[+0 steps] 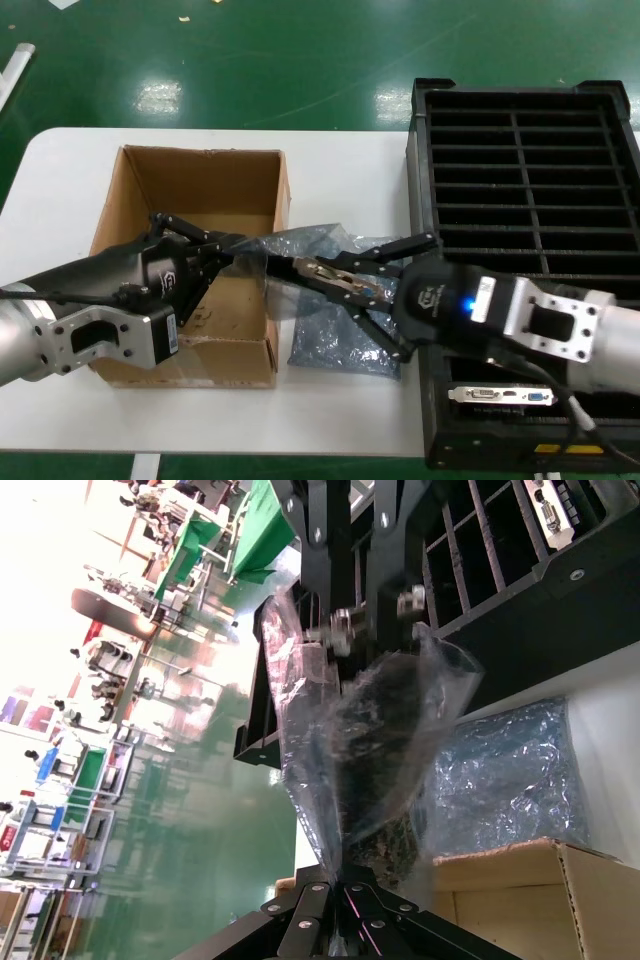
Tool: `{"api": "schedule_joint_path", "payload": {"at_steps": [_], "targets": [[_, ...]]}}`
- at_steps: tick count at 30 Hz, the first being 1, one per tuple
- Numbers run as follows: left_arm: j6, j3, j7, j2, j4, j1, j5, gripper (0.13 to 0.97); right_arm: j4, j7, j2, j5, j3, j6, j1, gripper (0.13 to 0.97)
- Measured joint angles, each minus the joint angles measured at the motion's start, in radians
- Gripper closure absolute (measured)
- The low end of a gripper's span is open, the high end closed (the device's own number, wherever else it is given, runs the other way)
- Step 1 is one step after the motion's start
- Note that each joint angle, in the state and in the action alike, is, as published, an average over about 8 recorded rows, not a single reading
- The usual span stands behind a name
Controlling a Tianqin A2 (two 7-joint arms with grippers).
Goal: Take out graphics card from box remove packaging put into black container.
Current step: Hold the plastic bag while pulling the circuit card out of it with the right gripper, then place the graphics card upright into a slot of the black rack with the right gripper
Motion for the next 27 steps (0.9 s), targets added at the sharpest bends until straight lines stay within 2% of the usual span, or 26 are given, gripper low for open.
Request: {"api": "schedule_joint_path", "payload": {"at_steps": [10, 19, 23, 27], "targets": [[0.000, 0.000, 0.000, 0.000, 0.000, 0.000, 0.000, 0.959, 0.150, 0.038, 0.143, 0.090, 0.112, -0.005, -0.102, 0.908], [0.000, 0.000, 0.000, 0.000, 0.000, 0.000, 0.000, 0.959, 0.279, 0.057, 0.309, 0.224, 0.323, 0.015, -0.288, 0.908], [0.000, 0.000, 0.000, 0.000, 0.000, 0.000, 0.000, 0.959, 0.296, 0.089, 0.348, 0.221, 0.409, 0.081, -0.366, 0.908], [0.000, 0.000, 0.000, 0.000, 0.000, 0.000, 0.000, 0.959, 0.281, 0.137, 0.348, 0.169, 0.453, 0.180, -0.414, 0.908]]}}
